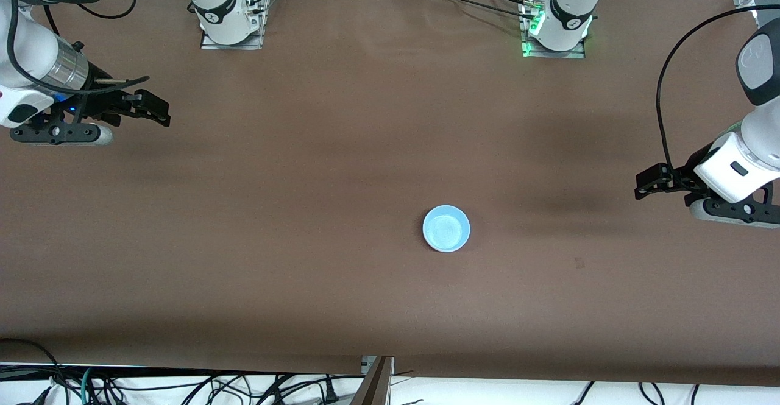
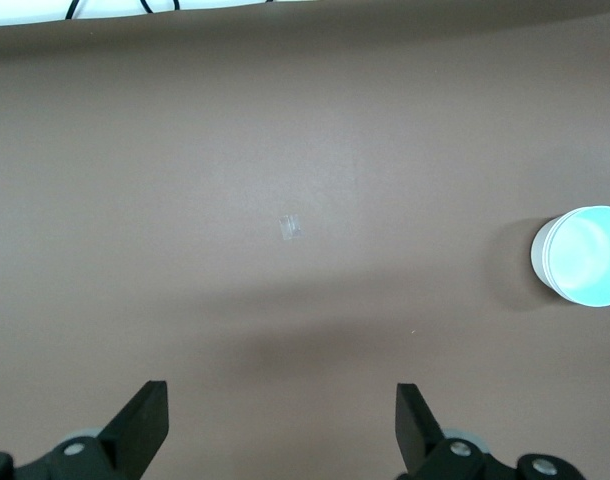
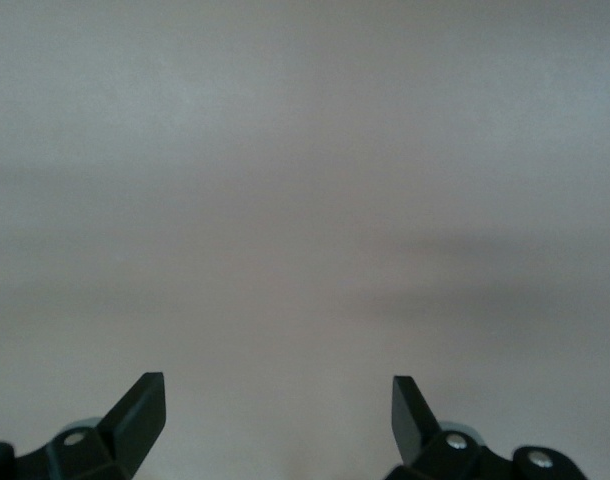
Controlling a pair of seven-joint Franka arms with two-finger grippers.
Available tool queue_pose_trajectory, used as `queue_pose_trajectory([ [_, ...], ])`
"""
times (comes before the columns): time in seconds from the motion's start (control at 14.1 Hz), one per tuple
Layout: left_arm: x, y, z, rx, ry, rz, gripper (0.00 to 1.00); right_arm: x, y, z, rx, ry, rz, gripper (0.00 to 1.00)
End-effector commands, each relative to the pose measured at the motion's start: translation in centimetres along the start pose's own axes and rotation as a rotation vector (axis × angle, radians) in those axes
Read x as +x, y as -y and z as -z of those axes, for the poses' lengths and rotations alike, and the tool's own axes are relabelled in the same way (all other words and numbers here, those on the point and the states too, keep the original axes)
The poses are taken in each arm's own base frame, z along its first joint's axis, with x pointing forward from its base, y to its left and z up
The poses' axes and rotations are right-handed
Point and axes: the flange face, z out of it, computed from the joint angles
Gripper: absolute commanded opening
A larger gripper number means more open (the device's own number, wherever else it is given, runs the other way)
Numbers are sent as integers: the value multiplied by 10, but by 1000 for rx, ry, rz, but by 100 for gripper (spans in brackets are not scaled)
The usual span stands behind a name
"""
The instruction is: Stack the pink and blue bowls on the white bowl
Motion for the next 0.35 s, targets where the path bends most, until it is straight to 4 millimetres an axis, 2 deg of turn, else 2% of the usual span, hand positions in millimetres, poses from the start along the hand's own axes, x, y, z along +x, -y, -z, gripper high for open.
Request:
queue_pose_trajectory([
  [0.0,6,2,3,-15,-1,-20,100,1,5,8,-21,-31,27,100],
  [0.28,6,3,3,-14,-3,-17,100,1,5,12,-49,-39,95,100],
])
